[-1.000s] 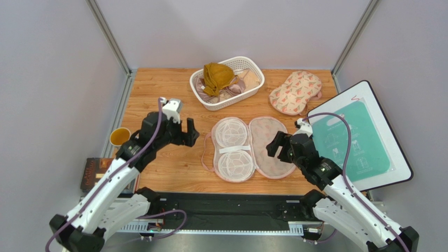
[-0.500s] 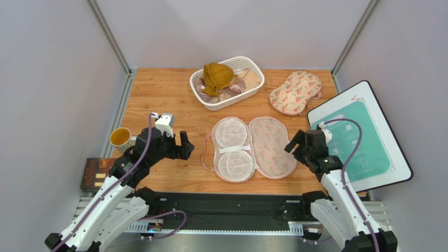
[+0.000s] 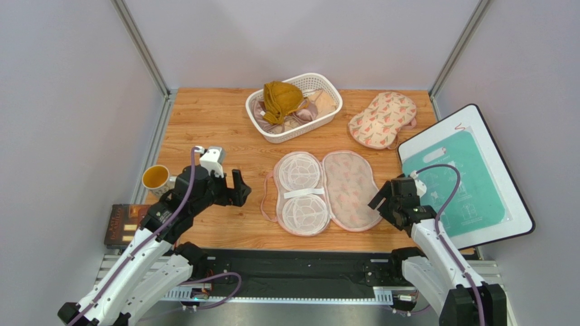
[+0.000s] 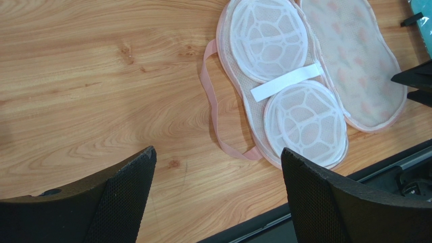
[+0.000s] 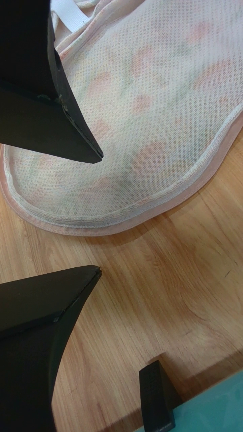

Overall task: Unzip the laundry bag and remove the bra
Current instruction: Close the laundry bag at the center of the board.

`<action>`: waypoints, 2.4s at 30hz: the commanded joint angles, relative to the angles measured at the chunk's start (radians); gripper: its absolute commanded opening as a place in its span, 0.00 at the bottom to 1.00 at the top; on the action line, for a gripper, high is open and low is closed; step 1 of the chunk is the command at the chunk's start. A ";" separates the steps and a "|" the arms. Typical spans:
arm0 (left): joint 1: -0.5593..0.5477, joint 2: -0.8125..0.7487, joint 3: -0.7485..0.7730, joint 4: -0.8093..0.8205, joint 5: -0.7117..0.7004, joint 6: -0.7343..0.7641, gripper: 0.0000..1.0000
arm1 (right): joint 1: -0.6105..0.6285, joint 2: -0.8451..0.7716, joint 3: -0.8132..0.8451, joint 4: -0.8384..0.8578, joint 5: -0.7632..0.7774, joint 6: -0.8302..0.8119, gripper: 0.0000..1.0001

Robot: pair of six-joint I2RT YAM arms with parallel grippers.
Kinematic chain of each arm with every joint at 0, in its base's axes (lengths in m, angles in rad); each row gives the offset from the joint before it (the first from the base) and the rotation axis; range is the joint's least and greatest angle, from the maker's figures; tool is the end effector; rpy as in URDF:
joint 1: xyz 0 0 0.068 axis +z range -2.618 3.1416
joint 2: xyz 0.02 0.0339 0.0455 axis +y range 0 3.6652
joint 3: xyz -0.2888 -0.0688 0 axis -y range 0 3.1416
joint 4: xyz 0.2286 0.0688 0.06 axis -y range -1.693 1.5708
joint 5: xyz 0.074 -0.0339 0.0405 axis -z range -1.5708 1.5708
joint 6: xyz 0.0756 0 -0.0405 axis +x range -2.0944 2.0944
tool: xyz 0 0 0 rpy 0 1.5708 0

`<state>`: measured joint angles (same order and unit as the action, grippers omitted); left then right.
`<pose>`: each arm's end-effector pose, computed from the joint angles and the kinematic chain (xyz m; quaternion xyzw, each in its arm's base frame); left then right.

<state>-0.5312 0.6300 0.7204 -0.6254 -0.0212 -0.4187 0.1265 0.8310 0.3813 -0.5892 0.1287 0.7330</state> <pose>0.1194 -0.0683 0.2878 0.0436 0.8677 -0.2182 0.4444 0.1330 0.0071 0.1531 0.3037 0.9139 0.0529 0.2643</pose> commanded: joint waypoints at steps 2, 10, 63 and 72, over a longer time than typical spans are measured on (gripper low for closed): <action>-0.009 -0.007 0.008 -0.013 -0.017 -0.011 0.97 | -0.014 0.028 0.002 0.077 0.005 0.005 0.77; -0.015 -0.003 0.011 -0.017 -0.017 -0.011 0.97 | -0.022 0.088 0.007 0.111 -0.018 0.005 0.65; -0.098 0.054 0.024 -0.050 -0.082 -0.020 0.96 | 0.828 0.169 0.426 0.201 0.239 -0.080 0.00; -0.098 0.037 0.022 -0.053 -0.082 -0.020 0.96 | 0.927 0.325 0.438 0.338 0.198 -0.029 0.00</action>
<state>-0.6270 0.6807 0.7212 -0.6765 -0.0925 -0.4248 1.0260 1.1103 0.7826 -0.3641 0.3214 0.6670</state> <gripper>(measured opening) 0.960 0.011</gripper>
